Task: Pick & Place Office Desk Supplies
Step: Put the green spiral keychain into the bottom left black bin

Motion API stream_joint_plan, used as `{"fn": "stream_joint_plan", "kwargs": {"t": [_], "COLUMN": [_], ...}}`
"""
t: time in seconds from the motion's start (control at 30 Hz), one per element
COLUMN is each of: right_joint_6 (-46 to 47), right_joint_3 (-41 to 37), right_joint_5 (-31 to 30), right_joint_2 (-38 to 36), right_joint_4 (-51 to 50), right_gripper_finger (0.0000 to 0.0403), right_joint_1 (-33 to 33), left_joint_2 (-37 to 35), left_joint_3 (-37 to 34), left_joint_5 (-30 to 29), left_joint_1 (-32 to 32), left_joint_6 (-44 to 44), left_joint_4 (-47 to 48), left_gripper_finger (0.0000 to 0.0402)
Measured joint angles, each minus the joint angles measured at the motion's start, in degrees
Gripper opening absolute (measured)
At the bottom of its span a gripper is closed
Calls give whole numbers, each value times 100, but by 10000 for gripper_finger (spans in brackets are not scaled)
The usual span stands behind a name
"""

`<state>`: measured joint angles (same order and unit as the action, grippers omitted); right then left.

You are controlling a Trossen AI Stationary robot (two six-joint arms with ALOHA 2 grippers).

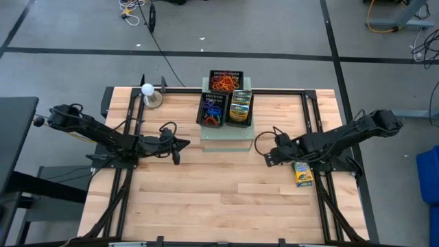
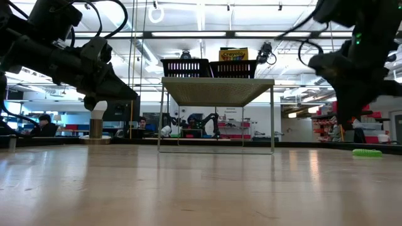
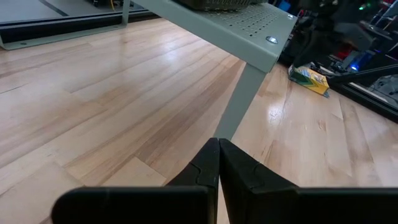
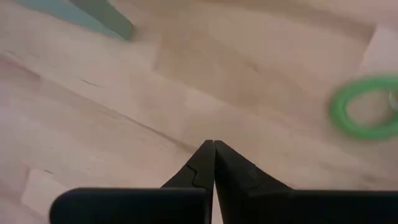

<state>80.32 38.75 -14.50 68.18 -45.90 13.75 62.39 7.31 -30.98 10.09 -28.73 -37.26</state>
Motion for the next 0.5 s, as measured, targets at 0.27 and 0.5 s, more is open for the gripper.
{"fn": "stream_joint_plan", "kwargs": {"t": [0.27, 0.5], "right_joint_6": [768, 855], "right_joint_3": [-154, -156], "right_joint_5": [668, 316], "right_joint_2": [-2, -2], "right_joint_4": [-519, -841], "right_gripper_finger": [92, 142], "right_joint_1": [-401, -669], "left_joint_2": [0, 0], "left_joint_3": [0, 0], "left_joint_5": [0, 0], "left_joint_1": [-2, -2], "left_joint_6": [-2, -2], "left_joint_4": [-186, -251], "left_gripper_finger": [11, 11]}}
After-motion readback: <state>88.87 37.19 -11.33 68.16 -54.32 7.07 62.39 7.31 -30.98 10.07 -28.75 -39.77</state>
